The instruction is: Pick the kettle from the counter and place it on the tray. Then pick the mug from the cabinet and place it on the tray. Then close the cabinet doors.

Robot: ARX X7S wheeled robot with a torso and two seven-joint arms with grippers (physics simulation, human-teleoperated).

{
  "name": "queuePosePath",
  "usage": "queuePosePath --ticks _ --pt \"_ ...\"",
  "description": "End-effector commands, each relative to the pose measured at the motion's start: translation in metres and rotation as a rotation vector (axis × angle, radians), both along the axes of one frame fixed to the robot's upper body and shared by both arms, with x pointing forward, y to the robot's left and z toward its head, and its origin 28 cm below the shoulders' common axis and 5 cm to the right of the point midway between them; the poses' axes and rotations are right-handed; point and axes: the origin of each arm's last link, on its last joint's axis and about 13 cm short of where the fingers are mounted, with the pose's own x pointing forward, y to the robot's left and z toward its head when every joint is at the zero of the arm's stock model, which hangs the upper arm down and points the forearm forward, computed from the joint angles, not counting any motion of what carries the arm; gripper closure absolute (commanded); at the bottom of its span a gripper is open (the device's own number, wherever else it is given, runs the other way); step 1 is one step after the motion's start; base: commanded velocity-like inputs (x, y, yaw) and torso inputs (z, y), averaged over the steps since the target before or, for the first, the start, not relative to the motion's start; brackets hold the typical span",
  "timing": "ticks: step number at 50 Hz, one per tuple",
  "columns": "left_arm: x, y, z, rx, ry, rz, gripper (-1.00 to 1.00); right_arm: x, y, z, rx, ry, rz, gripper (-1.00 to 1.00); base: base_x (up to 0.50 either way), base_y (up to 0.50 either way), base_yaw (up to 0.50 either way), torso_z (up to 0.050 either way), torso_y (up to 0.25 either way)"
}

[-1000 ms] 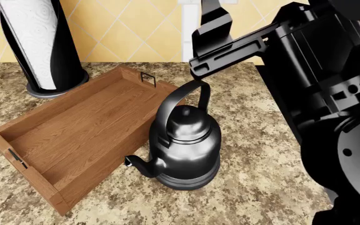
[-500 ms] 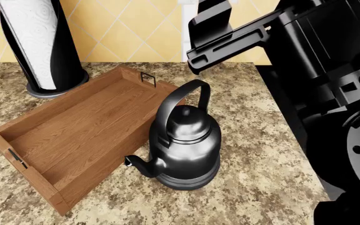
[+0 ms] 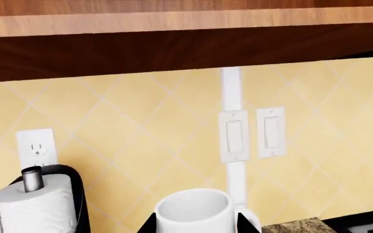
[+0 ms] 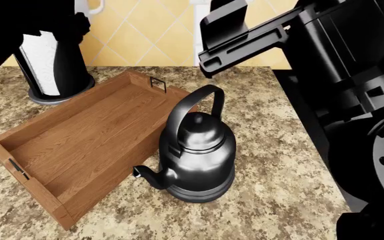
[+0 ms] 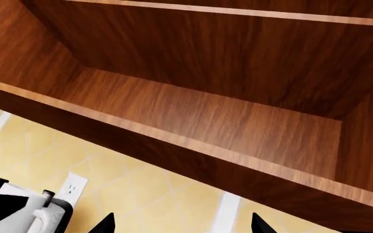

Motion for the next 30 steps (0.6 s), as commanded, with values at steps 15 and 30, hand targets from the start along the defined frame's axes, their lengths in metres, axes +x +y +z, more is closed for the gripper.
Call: queuePosePath --ticks 15,30 --pt "0.008 0.007 -0.051 -0.039 0.035 0.001 1.00 -0.001 0.001 -0.001 -0.002 0.003 -0.002 -1.00 0.00 0.00 0.00 0.000 0.000" --pt "0.024 0.005 -0.081 -0.044 0.068 0.033 1.00 -0.002 -0.001 -0.002 0.002 0.002 -0.006 -1.00 0.00 0.00 0.00 0.001 0.001"
